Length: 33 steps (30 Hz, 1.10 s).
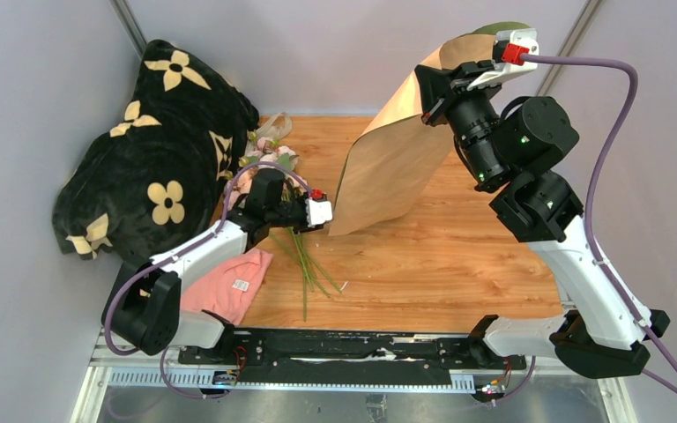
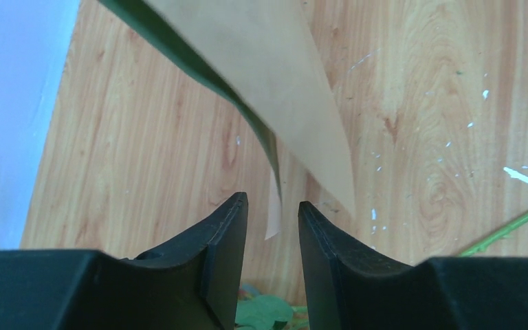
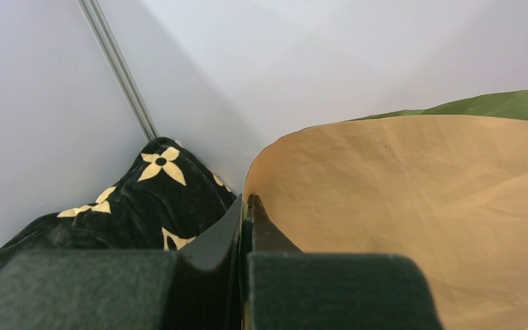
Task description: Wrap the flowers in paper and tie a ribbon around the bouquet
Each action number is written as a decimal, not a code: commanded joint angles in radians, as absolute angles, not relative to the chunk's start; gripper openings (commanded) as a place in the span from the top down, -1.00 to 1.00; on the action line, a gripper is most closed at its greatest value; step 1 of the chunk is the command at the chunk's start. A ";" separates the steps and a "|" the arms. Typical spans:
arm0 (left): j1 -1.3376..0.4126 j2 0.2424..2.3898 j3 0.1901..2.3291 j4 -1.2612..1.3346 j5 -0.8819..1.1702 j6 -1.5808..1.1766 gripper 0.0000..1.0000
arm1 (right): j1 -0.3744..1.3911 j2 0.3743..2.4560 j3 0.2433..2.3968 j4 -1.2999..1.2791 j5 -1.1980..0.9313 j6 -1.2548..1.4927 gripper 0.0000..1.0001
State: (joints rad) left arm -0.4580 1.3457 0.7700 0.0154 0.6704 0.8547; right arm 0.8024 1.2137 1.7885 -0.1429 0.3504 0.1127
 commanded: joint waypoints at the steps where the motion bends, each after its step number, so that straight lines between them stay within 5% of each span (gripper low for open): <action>1: -0.479 1.365 0.756 0.074 0.677 0.777 0.16 | 0.807 1.193 1.800 -0.139 0.371 0.099 1.00; 7: -0.527 1.419 0.763 0.159 0.592 0.680 0.11 | 0.806 1.183 1.779 -0.131 0.367 0.109 1.00; 9: -0.527 1.428 0.774 0.201 0.576 0.614 0.36 | 0.806 1.182 1.775 -0.138 0.366 0.108 1.00; 11: -0.528 1.417 0.788 0.210 0.572 0.556 0.92 | 0.801 1.177 1.771 -0.148 0.369 0.100 1.00; 12: -0.527 1.400 0.791 0.209 0.572 0.528 1.00 | 0.794 1.172 1.768 -0.153 0.369 0.099 1.00; 17: -0.527 1.193 0.758 0.110 0.525 0.455 1.00 | 0.674 1.159 1.736 -0.182 0.343 0.121 1.00; 22: -0.526 1.110 0.887 -0.299 0.396 0.457 1.00 | 0.480 1.253 1.740 -0.279 0.267 0.165 0.99; 28: -0.527 1.086 0.988 -0.542 0.233 0.417 1.00 | 0.268 1.603 1.888 -0.454 -0.174 0.255 0.56; 33: -0.527 1.097 1.113 -0.642 -0.044 0.443 1.00 | 0.253 1.851 2.111 -0.574 -0.377 0.248 0.05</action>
